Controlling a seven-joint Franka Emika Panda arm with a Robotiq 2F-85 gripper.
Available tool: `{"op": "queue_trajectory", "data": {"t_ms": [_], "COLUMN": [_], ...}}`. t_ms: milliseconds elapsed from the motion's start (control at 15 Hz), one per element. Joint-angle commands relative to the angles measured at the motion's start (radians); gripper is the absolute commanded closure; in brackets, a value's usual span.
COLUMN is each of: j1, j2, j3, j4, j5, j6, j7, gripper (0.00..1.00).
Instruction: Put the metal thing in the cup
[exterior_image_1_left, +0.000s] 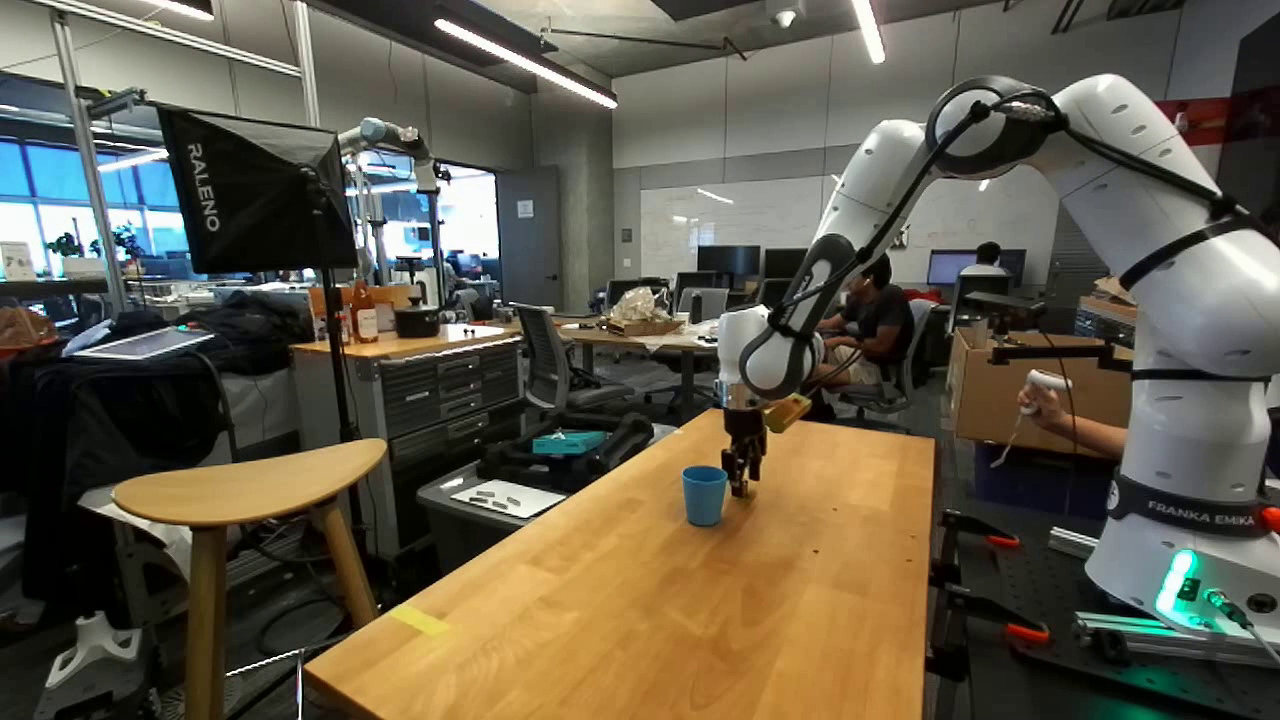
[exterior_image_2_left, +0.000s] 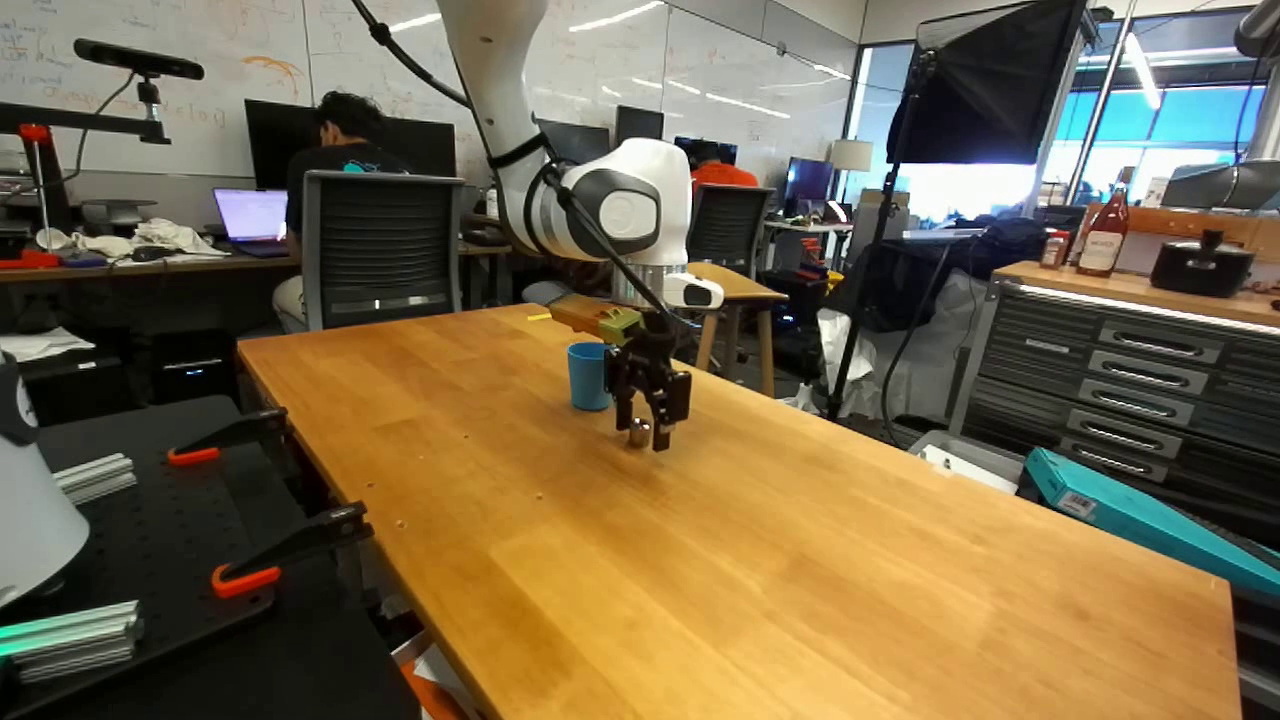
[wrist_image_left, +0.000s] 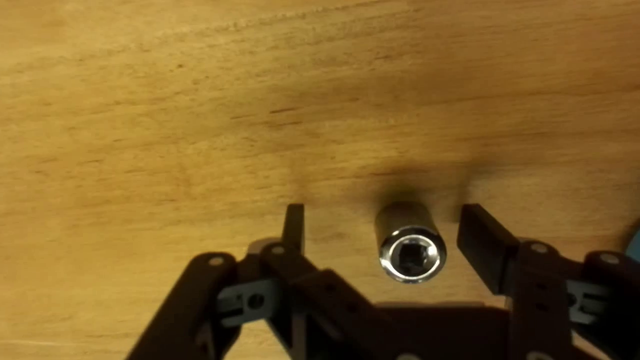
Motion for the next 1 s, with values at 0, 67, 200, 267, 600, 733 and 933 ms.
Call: {"op": "queue_trajectory", "data": {"t_ms": [0,67,200,267,600,733,933], "j1": [0.015,0.017,0.022,0.023,0.016,0.006,-0.005], "j2": [0.044,0.046,0.043,0.041,0.019,-0.003,-0.055], "j3": [-0.014,-0.014,-0.016,-0.016,-0.007,0.005,0.029], "j4": [0.036,0.037,0.036,0.035,0.036,0.046,0.056], "j5": [-0.005,-0.006,-0.008,-0.008,0.0,0.009,0.025], "j6": [0.031,0.034,0.037,0.036,0.008,-0.021,-0.058], "j7": [0.025,0.026,0.027,0.027,0.014,-0.002,-0.02], "gripper": [0.51,0.58,0.73,0.8,0.9,0.9,0.9]}}
